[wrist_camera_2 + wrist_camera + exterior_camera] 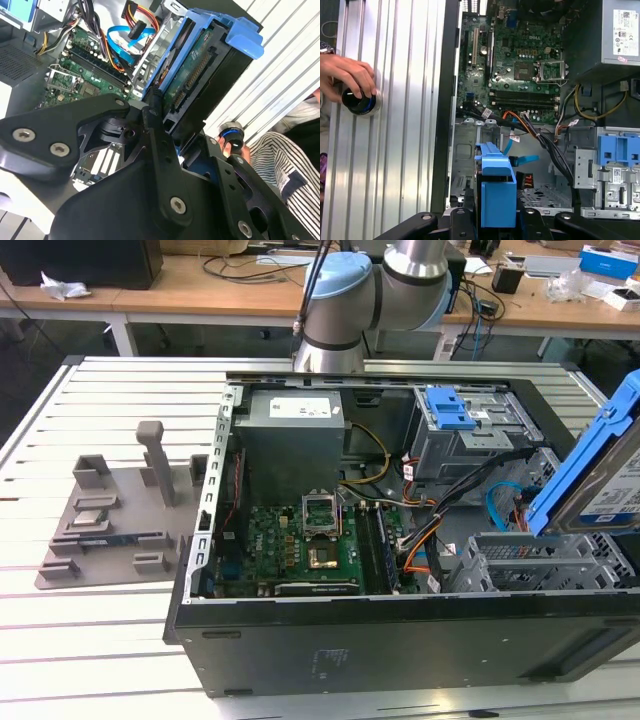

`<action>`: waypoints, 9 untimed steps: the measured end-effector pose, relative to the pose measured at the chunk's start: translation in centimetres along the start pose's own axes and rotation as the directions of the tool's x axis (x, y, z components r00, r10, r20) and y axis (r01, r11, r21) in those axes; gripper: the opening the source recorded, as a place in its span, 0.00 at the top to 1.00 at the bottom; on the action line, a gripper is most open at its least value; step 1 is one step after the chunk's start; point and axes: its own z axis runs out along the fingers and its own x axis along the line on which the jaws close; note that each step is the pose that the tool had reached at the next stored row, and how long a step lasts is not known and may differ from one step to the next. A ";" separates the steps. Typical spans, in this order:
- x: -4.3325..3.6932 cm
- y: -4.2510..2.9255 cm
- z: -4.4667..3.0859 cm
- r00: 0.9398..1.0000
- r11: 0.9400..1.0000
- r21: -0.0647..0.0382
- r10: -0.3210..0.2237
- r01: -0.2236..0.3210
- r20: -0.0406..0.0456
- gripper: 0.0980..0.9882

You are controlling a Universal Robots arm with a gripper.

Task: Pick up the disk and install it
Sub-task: 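Pick up the disk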

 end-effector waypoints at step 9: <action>-0.07 0.96 1.10 1.000 1.000 0.000 0.000 0.000 0.000 0.70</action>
